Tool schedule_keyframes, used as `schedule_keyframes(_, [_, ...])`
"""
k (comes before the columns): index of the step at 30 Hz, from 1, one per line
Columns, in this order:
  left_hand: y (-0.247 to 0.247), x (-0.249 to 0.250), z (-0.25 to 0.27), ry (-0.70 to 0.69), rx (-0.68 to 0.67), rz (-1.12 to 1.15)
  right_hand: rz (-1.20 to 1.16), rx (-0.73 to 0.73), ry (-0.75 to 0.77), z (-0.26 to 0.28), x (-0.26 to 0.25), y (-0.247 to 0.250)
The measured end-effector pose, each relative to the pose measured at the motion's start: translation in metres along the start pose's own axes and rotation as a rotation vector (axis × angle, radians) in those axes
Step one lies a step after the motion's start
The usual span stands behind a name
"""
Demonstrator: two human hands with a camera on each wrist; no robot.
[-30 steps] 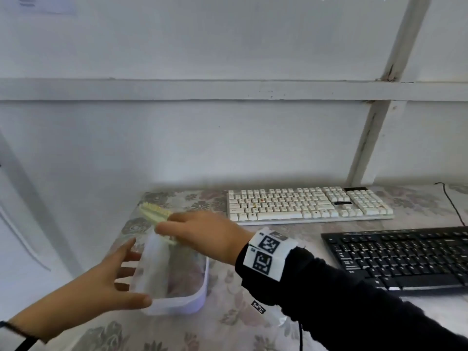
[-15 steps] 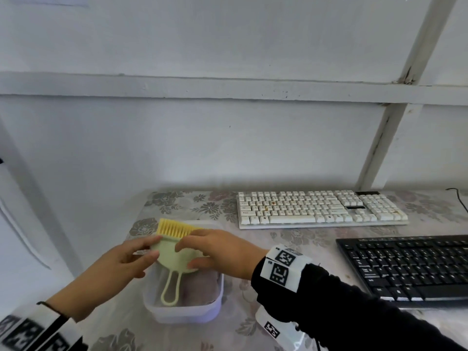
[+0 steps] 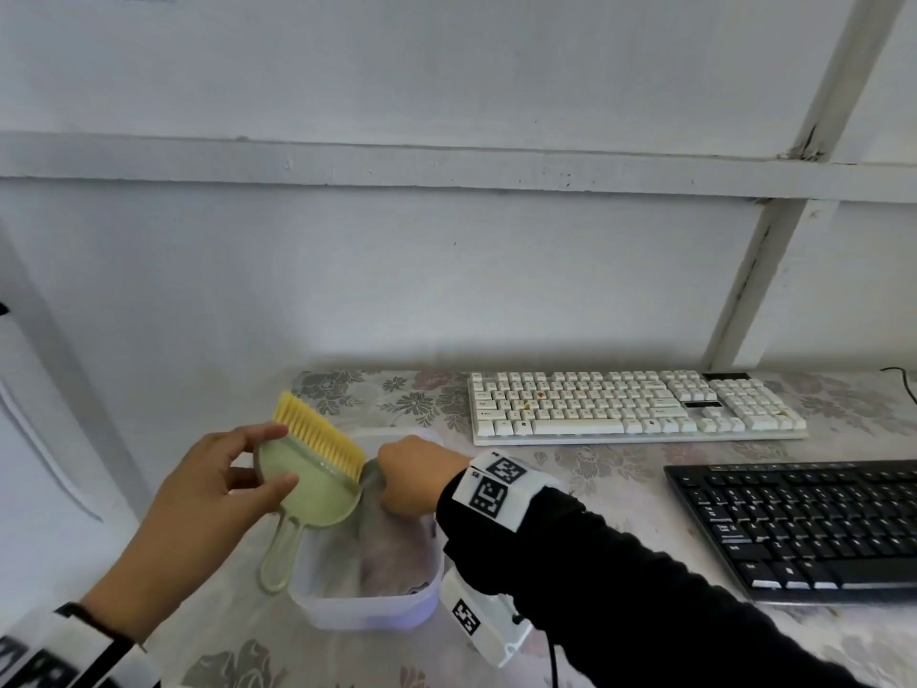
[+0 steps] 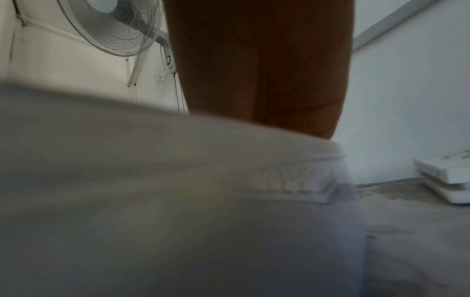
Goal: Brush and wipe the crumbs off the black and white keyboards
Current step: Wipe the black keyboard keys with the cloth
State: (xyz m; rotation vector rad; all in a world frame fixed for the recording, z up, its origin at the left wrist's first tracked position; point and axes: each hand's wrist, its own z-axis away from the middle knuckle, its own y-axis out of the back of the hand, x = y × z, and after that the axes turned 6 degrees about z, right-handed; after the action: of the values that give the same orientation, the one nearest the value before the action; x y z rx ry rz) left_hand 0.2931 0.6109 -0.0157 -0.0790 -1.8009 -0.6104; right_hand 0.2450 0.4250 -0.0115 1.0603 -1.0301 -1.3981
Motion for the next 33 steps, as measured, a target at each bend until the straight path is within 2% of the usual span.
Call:
schedule_keyframes(3, [-0.002,0.000,0.004,0.000,-0.014,-0.038,-0.027,-0.036,-0.035,-0.006,-0.007,-0.006])
schedule_keyframes(9, [-0.004,0.001,0.006,0.012,-0.023,-0.049,-0.158,0.033,-0.117,-0.006,-0.005,-0.002])
schedule_keyframes(15, [-0.014,0.001,0.004,0.057,-0.065,-0.021,-0.510,0.301,-0.137,0.012,0.014,0.016])
schedule_keyframes(18, [-0.016,0.000,0.002,0.070,-0.095,-0.036,-0.600,0.472,-0.119,0.028,0.031,0.027])
schedule_keyframes(26, [-0.018,0.006,0.009,0.138,-0.173,-0.199,-0.769,0.707,-0.224,0.088,0.105,0.033])
schedule_keyframes(30, [-0.025,0.015,0.011,0.067,-0.128,-0.340,-0.879,0.793,-0.309,0.129,0.160,0.030])
schedule_keyframes(33, [-0.045,0.046,0.019,-0.018,-0.131,-0.398,-0.951,0.824,-0.369,0.163,0.205,0.024])
